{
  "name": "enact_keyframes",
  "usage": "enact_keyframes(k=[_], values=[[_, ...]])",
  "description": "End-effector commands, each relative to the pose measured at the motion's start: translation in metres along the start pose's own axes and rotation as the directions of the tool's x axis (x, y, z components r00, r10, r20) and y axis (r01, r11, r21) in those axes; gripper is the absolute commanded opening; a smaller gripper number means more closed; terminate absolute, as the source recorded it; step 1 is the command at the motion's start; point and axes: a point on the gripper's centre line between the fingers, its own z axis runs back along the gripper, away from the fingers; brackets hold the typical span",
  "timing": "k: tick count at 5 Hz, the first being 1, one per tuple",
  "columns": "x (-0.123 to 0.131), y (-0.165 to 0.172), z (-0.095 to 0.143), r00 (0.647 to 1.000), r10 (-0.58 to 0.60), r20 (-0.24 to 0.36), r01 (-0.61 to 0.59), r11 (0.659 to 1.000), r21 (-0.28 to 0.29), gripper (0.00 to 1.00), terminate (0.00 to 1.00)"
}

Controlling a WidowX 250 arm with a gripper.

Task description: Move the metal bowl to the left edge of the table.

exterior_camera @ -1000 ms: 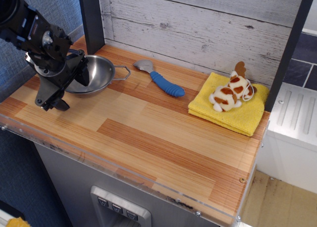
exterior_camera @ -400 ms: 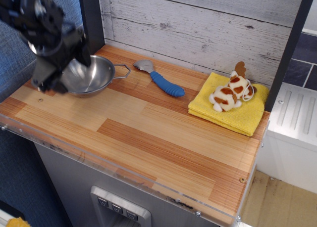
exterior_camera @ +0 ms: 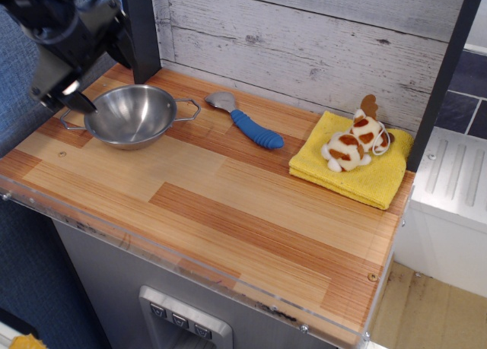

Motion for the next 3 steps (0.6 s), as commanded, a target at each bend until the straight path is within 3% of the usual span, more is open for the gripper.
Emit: enact_keyframes(k=[1,2,3], values=[[0.0025,-0.0055,0.0145,1.000,0.000,0.030,0.001,1.000,-0.032,1.00,0.00],[0.0025,-0.0055,0.0145,1.000,0.000,0.030,0.001,1.000,-0.032,1.00,0.00],[0.0025,-0.0055,0.0145,1.000,0.000,0.030,0.001,1.000,-0.032,1.00,1.00]])
